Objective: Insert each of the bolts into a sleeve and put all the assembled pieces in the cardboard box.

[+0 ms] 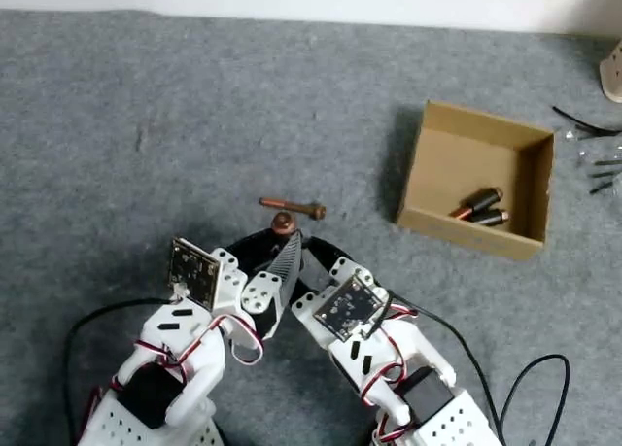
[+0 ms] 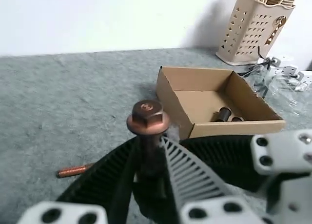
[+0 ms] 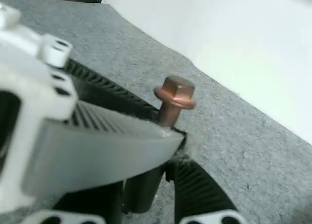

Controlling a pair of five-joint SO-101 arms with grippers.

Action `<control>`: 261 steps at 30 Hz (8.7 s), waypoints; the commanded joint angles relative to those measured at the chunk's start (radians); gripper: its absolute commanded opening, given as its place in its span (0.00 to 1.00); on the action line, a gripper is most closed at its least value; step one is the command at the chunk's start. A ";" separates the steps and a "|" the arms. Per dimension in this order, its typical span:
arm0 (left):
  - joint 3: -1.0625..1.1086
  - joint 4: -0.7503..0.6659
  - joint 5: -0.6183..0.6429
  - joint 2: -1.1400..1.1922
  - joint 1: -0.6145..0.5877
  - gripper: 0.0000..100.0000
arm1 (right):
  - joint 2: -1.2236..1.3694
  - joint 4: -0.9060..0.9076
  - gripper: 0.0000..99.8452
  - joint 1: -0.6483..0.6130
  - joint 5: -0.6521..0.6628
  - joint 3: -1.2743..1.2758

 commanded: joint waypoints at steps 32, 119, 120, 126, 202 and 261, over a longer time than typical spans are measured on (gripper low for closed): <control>-0.254 0.227 0.107 0.004 -0.489 0.32 | -0.012 -0.074 0.00 0.012 0.008 0.093; 0.124 -0.184 -0.201 0.013 -0.513 0.01 | 1.817 -0.213 0.24 0.825 -0.697 -1.082; 0.124 -0.184 -0.201 0.013 -0.513 0.01 | 1.797 -0.213 0.24 0.825 -0.697 -1.082; 0.124 -0.186 -0.201 0.013 -0.515 0.01 | 1.489 -0.093 0.24 0.745 -0.695 -0.967; 0.124 -0.189 -0.199 0.005 -0.653 0.01 | 1.954 0.507 0.09 -0.168 0.334 -1.219; 0.122 -0.272 -0.123 0.012 -0.871 0.01 | 1.956 0.527 0.09 -0.232 0.368 -1.165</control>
